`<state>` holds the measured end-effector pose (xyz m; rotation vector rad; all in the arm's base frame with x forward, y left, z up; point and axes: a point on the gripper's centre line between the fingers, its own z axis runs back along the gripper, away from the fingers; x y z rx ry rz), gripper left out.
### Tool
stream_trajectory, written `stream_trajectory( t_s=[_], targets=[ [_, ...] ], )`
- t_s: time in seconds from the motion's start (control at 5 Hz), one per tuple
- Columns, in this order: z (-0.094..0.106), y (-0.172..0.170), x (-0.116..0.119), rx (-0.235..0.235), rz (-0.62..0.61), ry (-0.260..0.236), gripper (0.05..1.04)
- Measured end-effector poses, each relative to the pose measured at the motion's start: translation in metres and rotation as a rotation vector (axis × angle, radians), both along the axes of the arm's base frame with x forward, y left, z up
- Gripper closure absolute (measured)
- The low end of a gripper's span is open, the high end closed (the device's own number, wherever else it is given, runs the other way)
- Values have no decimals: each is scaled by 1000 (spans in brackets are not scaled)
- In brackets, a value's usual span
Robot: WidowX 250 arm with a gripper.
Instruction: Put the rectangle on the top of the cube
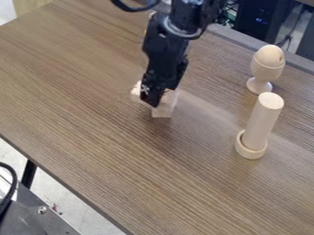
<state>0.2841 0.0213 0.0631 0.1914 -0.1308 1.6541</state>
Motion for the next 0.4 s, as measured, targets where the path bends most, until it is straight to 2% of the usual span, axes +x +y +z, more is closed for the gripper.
stream_trajectory(
  t_s=[0.2,0.4],
  targets=[
    [5,-1,5,13,-20,-12,82],
    [18,1,14,41,-51,-43,85]
  ],
)
